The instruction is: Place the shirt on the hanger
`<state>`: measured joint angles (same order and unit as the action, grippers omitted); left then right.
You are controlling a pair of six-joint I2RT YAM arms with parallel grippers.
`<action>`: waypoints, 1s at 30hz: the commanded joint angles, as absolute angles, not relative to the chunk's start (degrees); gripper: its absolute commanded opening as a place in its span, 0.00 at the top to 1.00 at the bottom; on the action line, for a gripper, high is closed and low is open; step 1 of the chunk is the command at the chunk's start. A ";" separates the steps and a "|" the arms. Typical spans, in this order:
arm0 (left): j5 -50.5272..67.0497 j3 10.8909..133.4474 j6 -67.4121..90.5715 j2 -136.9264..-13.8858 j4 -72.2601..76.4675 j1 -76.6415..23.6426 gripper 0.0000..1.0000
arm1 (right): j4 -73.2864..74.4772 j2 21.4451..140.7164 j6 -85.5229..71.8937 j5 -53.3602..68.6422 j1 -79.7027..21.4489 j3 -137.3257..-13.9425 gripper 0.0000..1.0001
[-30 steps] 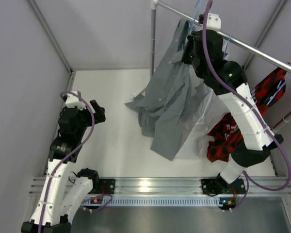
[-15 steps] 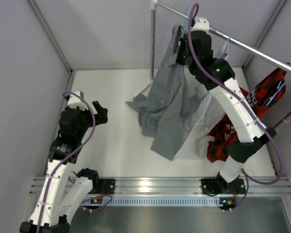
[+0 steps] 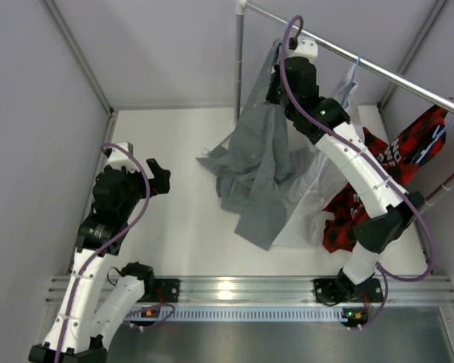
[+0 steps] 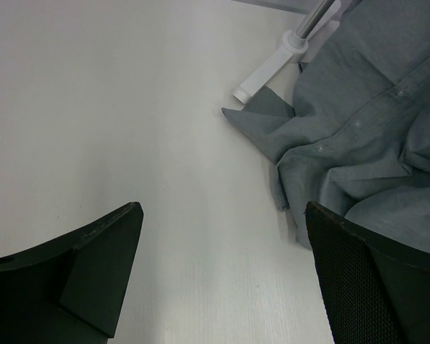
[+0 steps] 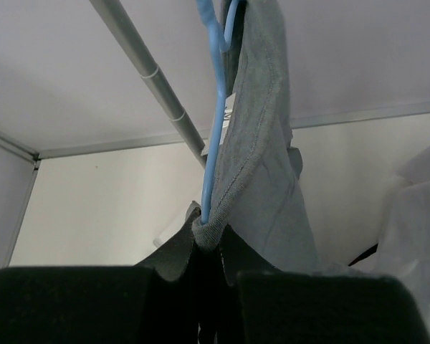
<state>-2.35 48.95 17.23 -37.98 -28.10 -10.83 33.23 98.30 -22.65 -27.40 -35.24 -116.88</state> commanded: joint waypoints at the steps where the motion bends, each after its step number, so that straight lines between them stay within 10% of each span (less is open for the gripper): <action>1: -1.67 48.78 16.61 -37.35 -25.14 -11.07 0.02 | 24.00 96.59 -26.80 -30.50 -34.89 -114.88 1.00; 19: -1.06 48.69 16.26 -37.27 -24.96 -11.43 0.02 | 20.30 91.76 -28.92 -27.33 -34.98 -106.53 0.98; 30: -2.20 48.69 15.82 -37.70 -25.14 -11.34 0.02 | 22.50 87.72 -28.04 -30.15 -35.07 -104.24 0.16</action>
